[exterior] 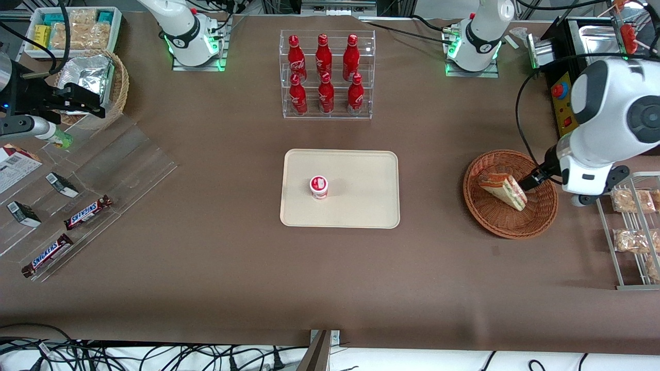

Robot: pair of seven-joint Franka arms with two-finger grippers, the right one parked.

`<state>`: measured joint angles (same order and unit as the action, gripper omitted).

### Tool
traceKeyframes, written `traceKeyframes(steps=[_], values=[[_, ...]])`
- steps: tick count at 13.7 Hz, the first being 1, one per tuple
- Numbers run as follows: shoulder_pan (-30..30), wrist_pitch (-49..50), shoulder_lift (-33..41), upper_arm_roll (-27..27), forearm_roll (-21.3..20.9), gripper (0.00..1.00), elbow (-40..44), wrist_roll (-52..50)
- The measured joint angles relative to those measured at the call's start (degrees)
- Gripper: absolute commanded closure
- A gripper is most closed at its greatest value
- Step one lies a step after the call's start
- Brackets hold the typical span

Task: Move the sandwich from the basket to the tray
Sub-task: 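Move the left gripper over the wicker basket toward the wrapped sandwich, then lower the left gripper and close it on the wrapped sandwich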

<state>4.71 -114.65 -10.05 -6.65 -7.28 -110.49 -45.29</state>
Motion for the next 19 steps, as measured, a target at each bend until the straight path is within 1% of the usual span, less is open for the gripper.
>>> traceKeyframes(steps=[3,5,6,9,12,13,14,15,19], values=[[0.2,-12.4,-0.2,0.1,-0.9,0.0,-8.8,-6.2],[0.8,-19.3,-0.6,0.1,-1.5,0.0,-13.4,-8.4],[1.1,-22.0,-1.1,0.1,-2.6,0.0,-15.0,-9.6],[1.3,-28.1,-4.4,0.2,-7.6,0.0,-16.9,-16.3],[1.3,-30.4,-7.7,0.2,-12.4,0.0,-17.0,-22.2],[1.3,-30.5,-8.1,0.1,-12.9,0.2,-17.0,-22.8],[1.3,-30.5,-8.3,0.1,-13.0,0.75,-16.9,-22.9],[1.3,-30.5,-8.3,0.1,-13.0,1.0,-16.9,-22.9],[1.3,-30.5,-8.3,0.1,-13.1,1.0,-16.9,-21.7]])
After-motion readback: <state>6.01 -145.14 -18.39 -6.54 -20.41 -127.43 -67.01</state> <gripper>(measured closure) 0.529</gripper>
